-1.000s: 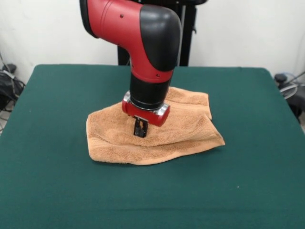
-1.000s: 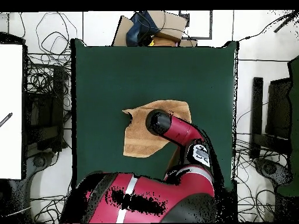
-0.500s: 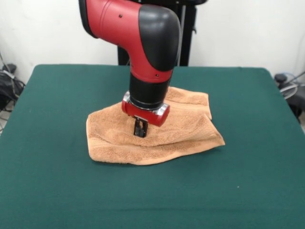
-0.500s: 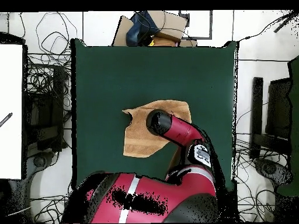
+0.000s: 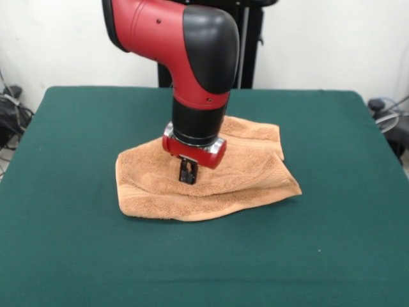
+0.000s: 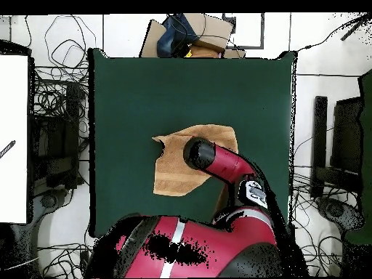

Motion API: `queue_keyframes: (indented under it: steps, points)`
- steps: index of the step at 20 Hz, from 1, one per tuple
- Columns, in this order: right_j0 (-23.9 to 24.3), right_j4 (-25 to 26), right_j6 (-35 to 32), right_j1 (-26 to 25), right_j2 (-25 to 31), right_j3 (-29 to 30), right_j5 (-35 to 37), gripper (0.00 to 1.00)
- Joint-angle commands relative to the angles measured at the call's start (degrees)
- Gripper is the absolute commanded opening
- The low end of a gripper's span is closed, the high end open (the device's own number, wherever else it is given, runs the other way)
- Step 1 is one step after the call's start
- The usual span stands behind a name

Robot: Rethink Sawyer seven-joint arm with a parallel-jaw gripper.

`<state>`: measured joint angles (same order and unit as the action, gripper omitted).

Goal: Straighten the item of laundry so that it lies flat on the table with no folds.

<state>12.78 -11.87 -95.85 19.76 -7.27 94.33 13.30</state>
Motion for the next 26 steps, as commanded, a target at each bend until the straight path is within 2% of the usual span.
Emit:
queue_keyframes:
  steps: [1,13,19,26]
  points:
    - [2.85,4.45,-3.83,-7.71,7.76,0.77,-2.69,0.0]
    - [4.97,7.14,-3.04,-9.37,8.46,-1.42,-1.1,0.0]
    - [4.04,6.55,-2.13,-11.13,7.6,-5.41,2.61,0.0]
    - [2.43,5.8,-4.05,-12.36,6.34,-9.06,3.48,0.0]
